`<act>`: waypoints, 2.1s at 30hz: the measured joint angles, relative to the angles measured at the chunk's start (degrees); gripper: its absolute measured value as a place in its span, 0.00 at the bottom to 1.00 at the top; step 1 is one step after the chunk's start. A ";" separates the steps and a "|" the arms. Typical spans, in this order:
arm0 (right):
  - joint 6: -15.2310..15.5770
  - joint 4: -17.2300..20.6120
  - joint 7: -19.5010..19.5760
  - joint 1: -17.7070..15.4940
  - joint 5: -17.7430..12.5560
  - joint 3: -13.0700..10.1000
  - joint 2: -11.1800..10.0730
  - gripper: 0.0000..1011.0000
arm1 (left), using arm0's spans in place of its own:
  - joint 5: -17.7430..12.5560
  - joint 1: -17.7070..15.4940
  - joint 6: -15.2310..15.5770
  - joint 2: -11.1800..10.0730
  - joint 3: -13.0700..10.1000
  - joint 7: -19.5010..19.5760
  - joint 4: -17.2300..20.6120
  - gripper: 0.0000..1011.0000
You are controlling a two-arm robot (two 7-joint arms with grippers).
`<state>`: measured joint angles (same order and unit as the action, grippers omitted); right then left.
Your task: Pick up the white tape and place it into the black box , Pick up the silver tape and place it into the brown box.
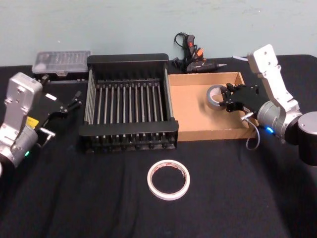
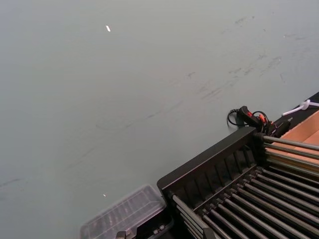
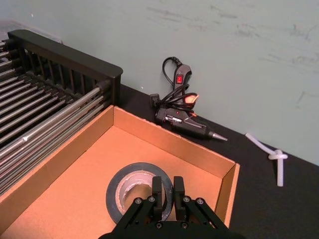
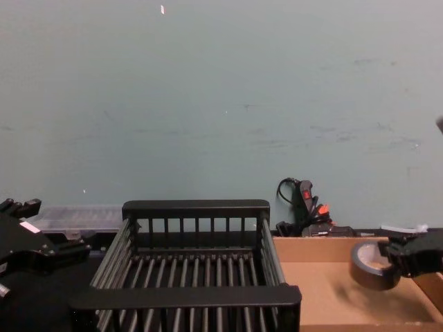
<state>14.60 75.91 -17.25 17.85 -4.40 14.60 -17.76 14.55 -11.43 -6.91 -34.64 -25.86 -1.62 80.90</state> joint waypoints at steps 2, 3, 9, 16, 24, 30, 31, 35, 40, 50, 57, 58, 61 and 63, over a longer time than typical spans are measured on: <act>-0.06 -0.83 -0.12 0.39 0.01 0.07 0.32 0.14 | 0.00 0.00 0.00 0.00 0.00 0.00 0.00 0.99; -0.08 -1.11 -0.16 0.53 0.00 0.09 0.43 0.14 | 0.00 0.00 0.00 0.00 0.00 0.00 0.00 0.99; -0.10 -2.25 -0.23 1.07 0.21 0.37 0.83 0.14 | 0.00 0.00 0.00 0.00 0.00 0.00 0.00 0.99; -0.10 -2.13 -0.23 1.03 0.19 0.31 0.76 0.14 | 0.00 0.00 0.00 0.00 0.00 0.00 0.00 0.99; -0.10 -1.95 -0.21 0.93 0.16 0.25 0.72 0.30 | 0.00 0.00 0.00 0.00 0.00 0.00 0.00 0.99; -0.09 -1.88 -0.20 0.90 0.13 0.22 0.69 0.47 | 0.00 0.00 0.00 0.00 0.00 0.00 0.00 0.99; -0.09 -1.88 -0.20 0.90 0.12 0.21 0.68 0.50 | 0.00 0.00 0.00 0.00 0.00 0.00 0.00 0.99; -0.07 -1.85 -0.20 0.87 0.10 0.19 0.66 0.64 | 0.00 0.00 0.00 0.00 0.00 0.00 0.00 0.99; -0.05 -1.82 -0.20 0.85 0.08 0.18 0.65 0.80 | 0.00 0.00 0.00 0.00 0.00 0.00 0.00 0.99; -0.03 -1.79 -0.20 0.84 0.04 0.19 0.65 0.99 | 0.00 0.00 0.00 0.00 0.00 0.00 0.00 0.99; 0.49 -0.90 -0.51 0.43 -0.93 -0.49 0.73 0.99 | 0.00 0.00 0.00 0.00 0.00 0.00 0.00 0.99; 0.49 -0.90 -0.51 0.43 -0.93 -0.49 0.73 0.99 | 0.00 0.00 0.00 0.00 0.00 0.00 0.00 0.99; 1.64 1.22 -1.04 -0.55 -2.04 -1.12 0.41 0.99 | 0.00 0.00 0.00 0.00 0.00 0.00 0.00 0.99; 2.88 3.18 -1.47 -1.54 -2.73 -1.37 -0.10 0.99 | 0.00 0.00 0.00 0.00 0.00 0.00 0.00 0.99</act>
<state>17.47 79.10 -18.73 16.31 -7.14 13.23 -17.85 14.55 -11.43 -6.91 -34.65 -25.86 -1.62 80.90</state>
